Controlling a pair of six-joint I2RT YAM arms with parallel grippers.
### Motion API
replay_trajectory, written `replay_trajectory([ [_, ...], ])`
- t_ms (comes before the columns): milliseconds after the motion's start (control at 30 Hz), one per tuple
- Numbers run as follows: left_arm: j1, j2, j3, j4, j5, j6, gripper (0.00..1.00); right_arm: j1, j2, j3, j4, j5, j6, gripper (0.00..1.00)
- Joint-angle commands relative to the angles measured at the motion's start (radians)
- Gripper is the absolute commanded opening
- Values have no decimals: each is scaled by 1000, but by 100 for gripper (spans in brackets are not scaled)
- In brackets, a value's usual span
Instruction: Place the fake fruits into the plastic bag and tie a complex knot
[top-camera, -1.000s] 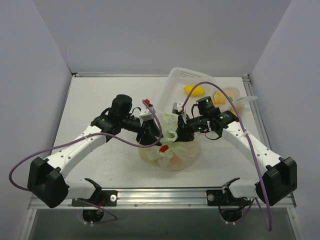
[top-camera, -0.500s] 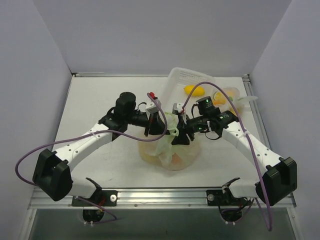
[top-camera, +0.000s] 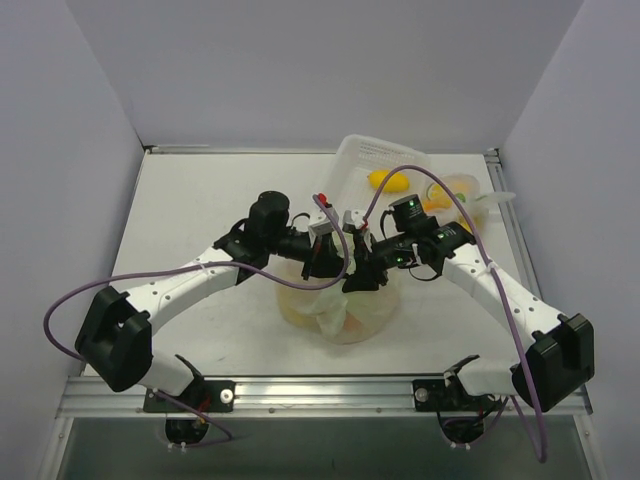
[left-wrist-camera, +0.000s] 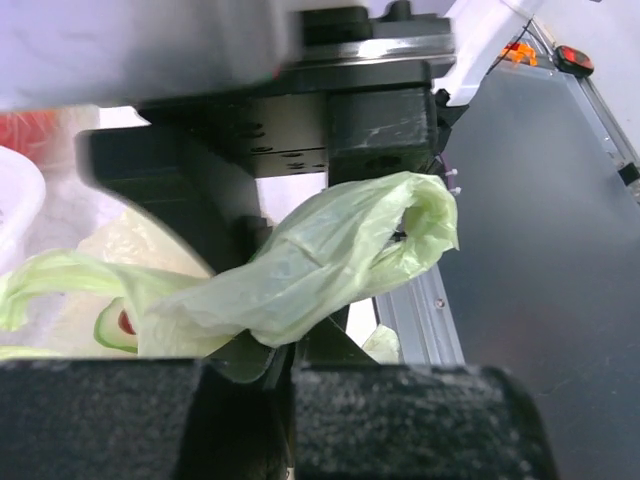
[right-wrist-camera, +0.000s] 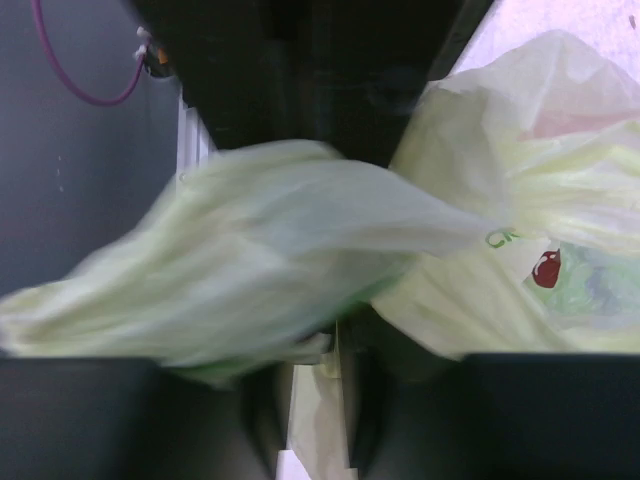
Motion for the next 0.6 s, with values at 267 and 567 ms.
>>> replay_trajectory([
  [267,59,-159,21,-296,89,185,44,-53,-9,4,36,3,29,0],
  [567,112,-273,-1,-388,74,210,65,-62,-7,-4,40,-10,26,0],
])
